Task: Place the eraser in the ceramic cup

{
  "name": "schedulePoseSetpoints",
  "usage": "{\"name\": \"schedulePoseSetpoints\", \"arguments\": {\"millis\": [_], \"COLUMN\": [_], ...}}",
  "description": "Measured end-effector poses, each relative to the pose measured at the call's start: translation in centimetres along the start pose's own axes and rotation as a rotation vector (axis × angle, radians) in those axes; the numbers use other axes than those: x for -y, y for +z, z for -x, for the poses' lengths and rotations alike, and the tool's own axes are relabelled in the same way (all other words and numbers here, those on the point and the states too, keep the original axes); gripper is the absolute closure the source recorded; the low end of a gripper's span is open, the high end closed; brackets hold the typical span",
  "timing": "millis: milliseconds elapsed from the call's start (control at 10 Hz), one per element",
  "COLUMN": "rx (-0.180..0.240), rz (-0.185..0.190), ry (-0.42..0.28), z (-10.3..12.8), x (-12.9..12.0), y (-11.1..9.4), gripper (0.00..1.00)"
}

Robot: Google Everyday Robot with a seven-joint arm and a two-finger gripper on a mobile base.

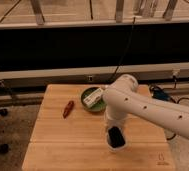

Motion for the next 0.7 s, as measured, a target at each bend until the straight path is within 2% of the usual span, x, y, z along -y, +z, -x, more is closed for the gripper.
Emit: {"name": "schedulePoseSetpoints", "arguments": {"millis": [500,700], "rx": [-0.004,-0.001], "rz": [-0.012,-0.008], "ry": [0.028,0.034], "z": [-0.5,-0.5], "x": [-1.3,-1.8], "y": [1.5,1.9], "gripper": [0.24,0.20]}}
